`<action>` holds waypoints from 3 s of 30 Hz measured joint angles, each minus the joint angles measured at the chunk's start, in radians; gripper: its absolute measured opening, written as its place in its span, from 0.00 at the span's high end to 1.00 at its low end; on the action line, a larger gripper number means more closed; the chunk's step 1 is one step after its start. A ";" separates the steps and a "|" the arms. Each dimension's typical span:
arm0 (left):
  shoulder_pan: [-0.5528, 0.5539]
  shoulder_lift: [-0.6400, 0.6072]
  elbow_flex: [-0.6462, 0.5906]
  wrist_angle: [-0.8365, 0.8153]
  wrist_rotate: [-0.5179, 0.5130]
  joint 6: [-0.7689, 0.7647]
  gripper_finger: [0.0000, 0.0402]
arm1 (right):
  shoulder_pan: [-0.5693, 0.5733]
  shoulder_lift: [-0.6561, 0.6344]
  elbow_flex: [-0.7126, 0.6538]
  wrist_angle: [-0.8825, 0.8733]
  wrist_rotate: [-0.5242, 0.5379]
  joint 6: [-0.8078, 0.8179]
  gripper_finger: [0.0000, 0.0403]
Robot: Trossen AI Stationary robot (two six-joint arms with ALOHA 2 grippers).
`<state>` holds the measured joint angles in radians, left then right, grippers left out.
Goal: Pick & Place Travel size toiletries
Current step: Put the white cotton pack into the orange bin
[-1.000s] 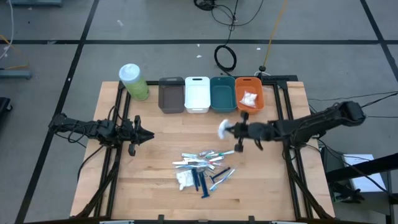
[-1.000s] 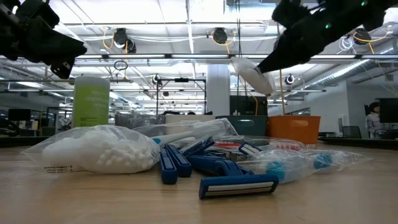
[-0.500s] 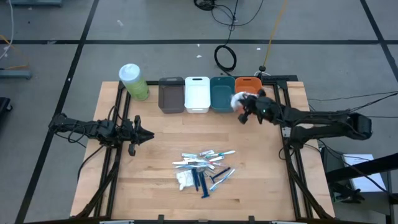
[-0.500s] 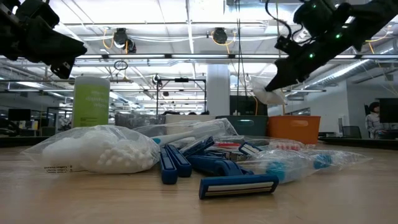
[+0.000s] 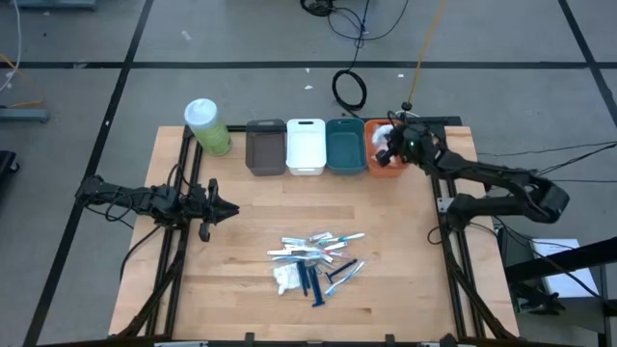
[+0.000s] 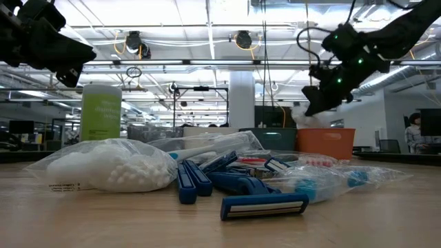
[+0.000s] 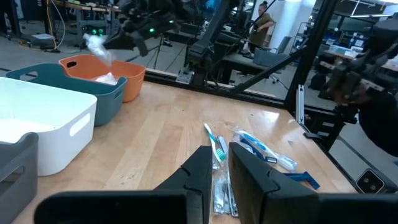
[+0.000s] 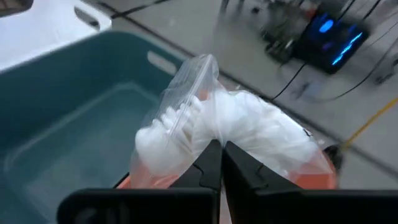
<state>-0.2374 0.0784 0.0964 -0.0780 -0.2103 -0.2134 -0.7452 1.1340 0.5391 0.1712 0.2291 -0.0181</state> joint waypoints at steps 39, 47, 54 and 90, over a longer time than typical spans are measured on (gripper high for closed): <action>0.000 0.000 0.000 0.000 0.000 0.000 0.87 | -0.093 0.160 0.005 0.166 -0.021 -0.001 0.68; 0.000 0.000 0.000 0.000 0.000 0.000 0.87 | -0.060 0.134 0.005 0.163 -0.025 -0.005 0.61; 0.000 0.000 0.000 0.000 0.000 0.000 0.87 | 0.036 0.045 0.005 0.166 -0.026 -0.027 0.61; 0.000 0.000 0.000 0.058 0.000 0.000 0.87 | 0.456 -0.732 -0.246 0.100 -0.550 0.106 0.65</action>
<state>-0.2371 0.0785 0.0963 -0.0198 -0.2104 -0.2138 -0.2895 0.4017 0.2928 0.2715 -0.3206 0.0878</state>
